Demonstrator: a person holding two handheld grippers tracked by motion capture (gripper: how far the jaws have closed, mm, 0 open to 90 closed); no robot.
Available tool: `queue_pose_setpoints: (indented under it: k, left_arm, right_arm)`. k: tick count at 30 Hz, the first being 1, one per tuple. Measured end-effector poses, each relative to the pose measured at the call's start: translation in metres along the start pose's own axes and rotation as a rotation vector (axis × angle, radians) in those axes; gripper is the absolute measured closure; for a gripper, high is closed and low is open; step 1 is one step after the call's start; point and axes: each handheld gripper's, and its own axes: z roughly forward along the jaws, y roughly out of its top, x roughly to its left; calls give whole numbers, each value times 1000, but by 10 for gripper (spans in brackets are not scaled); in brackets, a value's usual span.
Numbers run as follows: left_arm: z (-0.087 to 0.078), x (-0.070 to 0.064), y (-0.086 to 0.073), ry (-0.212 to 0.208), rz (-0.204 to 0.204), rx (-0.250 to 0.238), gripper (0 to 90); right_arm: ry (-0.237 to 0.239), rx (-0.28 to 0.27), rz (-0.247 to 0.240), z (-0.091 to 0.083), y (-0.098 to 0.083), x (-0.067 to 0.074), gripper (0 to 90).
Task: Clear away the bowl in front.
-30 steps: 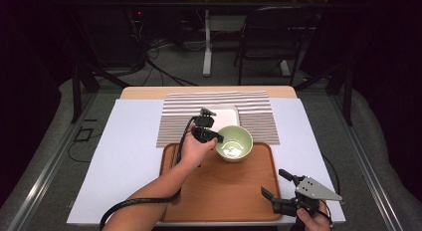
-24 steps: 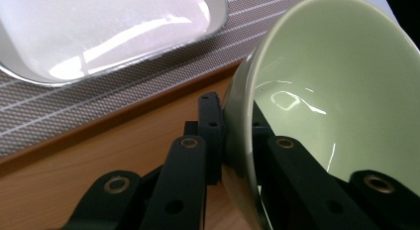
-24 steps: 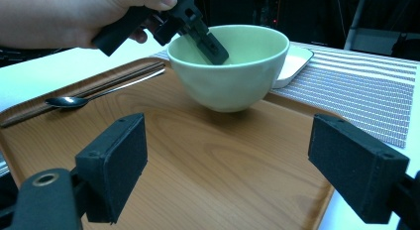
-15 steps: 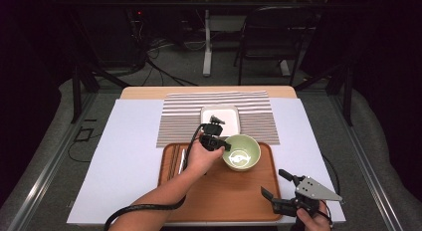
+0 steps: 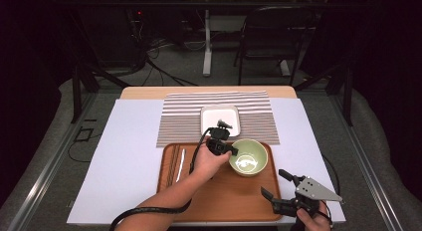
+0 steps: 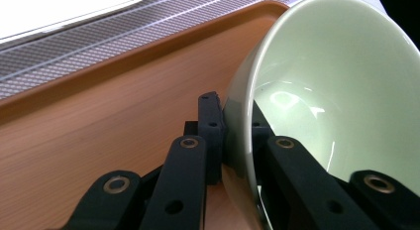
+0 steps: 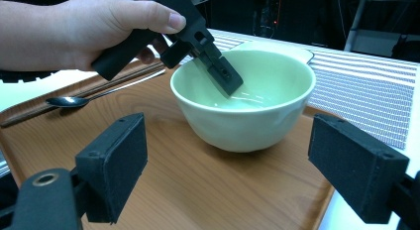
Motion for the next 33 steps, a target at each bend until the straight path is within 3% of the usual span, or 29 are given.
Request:
queue_pose_setpoints:
  k: [18,33]
  left_arm:
    - [13,-18,-4,-27,31,13,834]
    - [24,-29,-5,-25,58,25,833]
  right_arm:
    - [5,-3,-9,0,0,0,146]
    - [5,-3,-7,0,0,0,146]
